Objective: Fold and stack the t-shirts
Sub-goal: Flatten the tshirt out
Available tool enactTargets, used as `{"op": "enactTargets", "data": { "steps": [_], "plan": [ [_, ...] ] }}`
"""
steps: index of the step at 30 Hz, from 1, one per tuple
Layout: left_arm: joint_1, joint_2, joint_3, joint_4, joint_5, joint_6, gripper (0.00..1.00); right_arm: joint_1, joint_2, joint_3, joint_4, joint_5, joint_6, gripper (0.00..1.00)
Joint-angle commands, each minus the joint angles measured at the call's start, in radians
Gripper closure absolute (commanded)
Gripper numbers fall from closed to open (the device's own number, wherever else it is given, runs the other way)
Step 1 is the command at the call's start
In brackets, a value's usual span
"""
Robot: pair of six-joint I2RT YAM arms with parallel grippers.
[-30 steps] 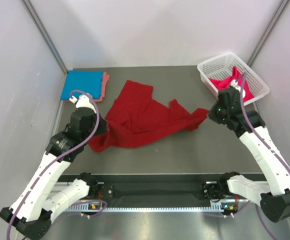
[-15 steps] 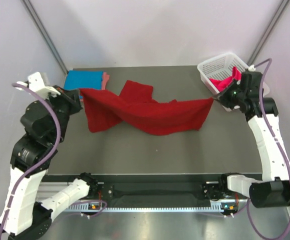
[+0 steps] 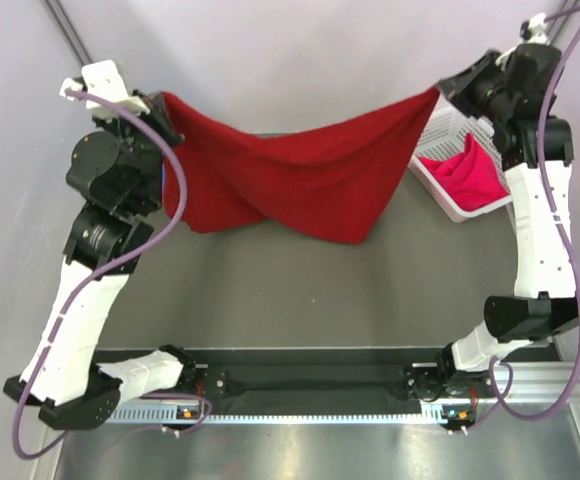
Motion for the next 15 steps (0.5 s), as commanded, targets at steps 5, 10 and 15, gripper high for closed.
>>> {"op": "enactTargets", "data": {
  "steps": [5, 10, 15],
  "plan": [
    [0.004, 0.083, 0.291, 0.316, 0.124, 0.167, 1.00, -0.013, 0.025, 0.272, 0.092, 0.020, -0.047, 1.00],
    [0.004, 0.120, 0.435, 0.304, 0.207, 0.158, 1.00, -0.013, -0.092, 0.219, 0.190, 0.014, -0.079, 1.00],
    [0.004, 0.056, 0.488, 0.292, 0.273, 0.118, 1.00, -0.012, -0.203, 0.216, 0.183, 0.029, -0.134, 1.00]
  ]
}}
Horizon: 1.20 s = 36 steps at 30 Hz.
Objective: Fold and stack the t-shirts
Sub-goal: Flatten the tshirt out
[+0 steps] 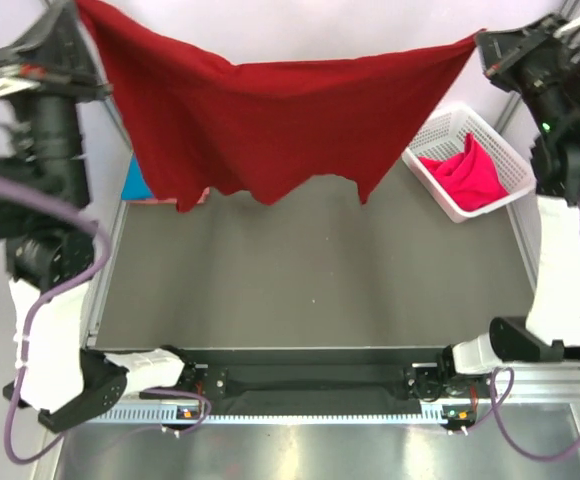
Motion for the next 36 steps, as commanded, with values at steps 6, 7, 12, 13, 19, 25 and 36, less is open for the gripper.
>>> {"op": "enactTargets", "data": {
  "steps": [6, 7, 12, 13, 19, 25, 36],
  "plan": [
    [0.004, -0.176, 0.039, 0.083, 0.184, -0.075, 1.00, 0.002, -0.264, -0.021, 0.078, 0.014, -0.060, 1.00],
    [0.004, -0.192, 0.040, 0.083, 0.219, -0.075, 1.00, 0.007, -0.300, -0.028, 0.077, 0.014, -0.059, 1.00],
    [0.004, -0.288, 0.046, 0.082, 0.299, -0.138, 1.00, 0.031, -0.422, -0.075, 0.068, 0.024, -0.057, 1.00],
    [0.004, -0.298, 0.034, 0.080, 0.302, -0.140, 1.00, 0.034, -0.455, -0.087, 0.069, 0.031, -0.059, 1.00],
    [0.004, -0.313, -0.122, 0.117, 0.267, -0.149, 1.00, 0.034, -0.506, -0.276, 0.111, 0.031, -0.045, 1.00],
    [0.004, -0.198, -0.367, 0.141, 0.129, -0.088, 1.00, 0.034, -0.444, -0.541, 0.229, 0.040, -0.042, 1.00],
    [0.256, 0.156, -0.900, 0.302, 0.150, -0.272, 1.00, 0.036, -0.006, -0.943, 0.647, -0.003, -0.062, 1.00]
  ]
}}
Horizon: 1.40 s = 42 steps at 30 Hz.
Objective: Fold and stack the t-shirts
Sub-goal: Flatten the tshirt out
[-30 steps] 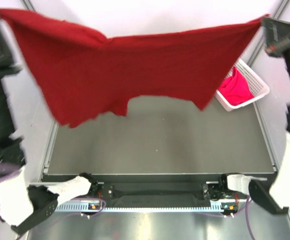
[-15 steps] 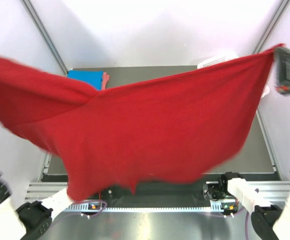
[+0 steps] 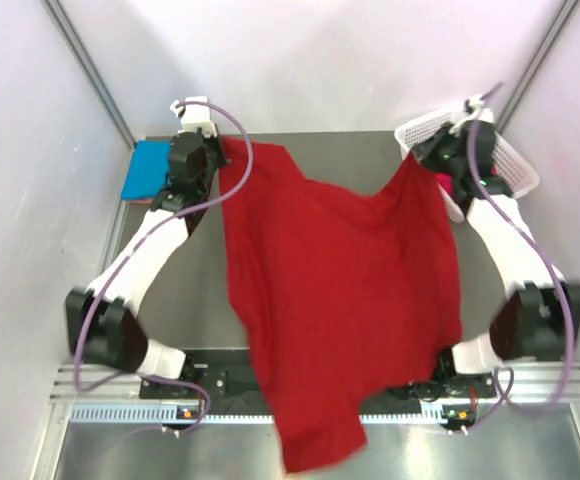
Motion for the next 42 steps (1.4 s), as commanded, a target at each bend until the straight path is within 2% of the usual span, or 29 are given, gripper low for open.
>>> {"op": "enactTargets", "data": {
  "steps": [1, 5, 8, 12, 16, 18, 23, 34, 42],
  "plan": [
    [0.097, 0.070, -0.070, 0.126, -0.011, -0.116, 1.00, 0.008, 0.130, -0.020, 0.293, -0.027, -0.013, 1.00],
    [0.151, 0.251, -0.083, 0.193, -0.080, -0.099, 1.00, 0.016, 0.366, 0.055, 0.396, -0.031, -0.027, 1.00],
    [0.225, 0.351, -0.043, 0.190, -0.044, -0.127, 1.00, 0.019, 0.539, 0.199, 0.388, -0.027, -0.036, 1.00],
    [0.268, 0.457, 0.054, 0.169, 0.028, -0.133, 1.00, 0.025, 0.748, 0.408, 0.336, -0.039, -0.059, 1.00],
    [0.270, 0.537, 0.196, 0.120, 0.090, -0.137, 1.00, 0.025, 0.840, 0.635, 0.230, -0.033, -0.071, 1.00],
    [0.270, 0.534, 0.251, 0.092, 0.099, -0.148, 1.00, 0.027, 0.836, 0.676, 0.187, -0.035, -0.067, 1.00],
    [0.270, 0.385, 0.284, 0.091, 0.107, -0.173, 1.00, 0.025, 0.704, 0.664, 0.167, -0.028, -0.071, 1.00],
    [0.270, -0.165, 0.215, 0.000, 0.119, -0.110, 1.00, 0.027, 0.146, 0.445, 0.137, 0.004, -0.105, 1.00],
    [0.265, -0.428, 0.290, -0.080, 0.120, -0.026, 1.00, 0.040, -0.274, 0.282, 0.133, 0.030, -0.091, 1.00]
  ]
}}
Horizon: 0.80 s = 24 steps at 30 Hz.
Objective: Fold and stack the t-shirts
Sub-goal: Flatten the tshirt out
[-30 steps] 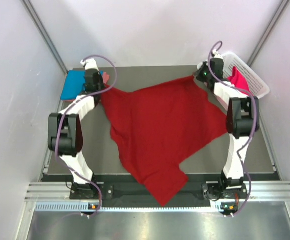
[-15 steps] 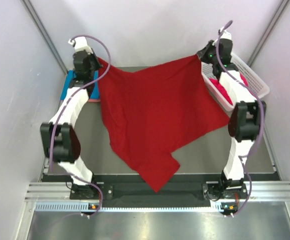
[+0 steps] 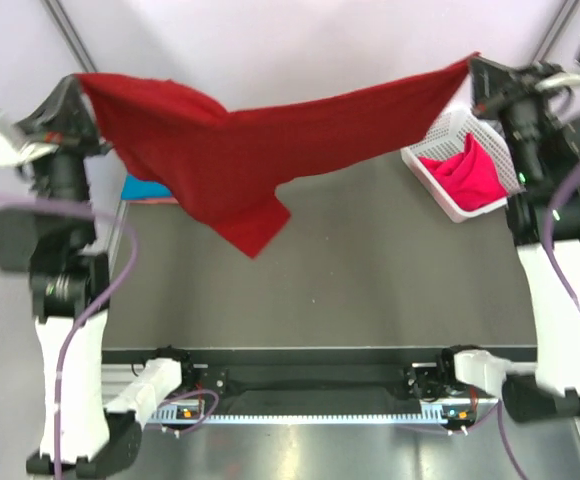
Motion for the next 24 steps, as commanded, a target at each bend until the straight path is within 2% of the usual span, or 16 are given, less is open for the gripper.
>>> {"op": "enactTargets", "data": {
  "steps": [1, 6, 12, 21, 24],
  "plan": [
    [-0.016, -0.088, 0.031, -0.041, -0.012, 0.077, 1.00, 0.014, -0.138, -0.068, 0.003, 0.034, -0.006, 1.00],
    [-0.056, -0.185, 0.092, -0.052, -0.038, 0.115, 1.00, 0.015, -0.302, -0.048, -0.066, 0.041, -0.024, 1.00],
    [-0.120, -0.240, 0.162, -0.058, -0.043, 0.138, 1.00, 0.016, -0.391, 0.011, -0.135, 0.041, -0.032, 1.00],
    [-0.231, -0.131, 0.306, -0.050, -0.121, 0.207, 1.00, 0.016, -0.263, 0.205, -0.178, 0.045, 0.000, 1.00],
    [-0.257, -0.066, 0.358, -0.045, -0.122, 0.242, 1.00, 0.015, -0.241, 0.194, -0.120, 0.041, 0.003, 1.00]
  ]
}}
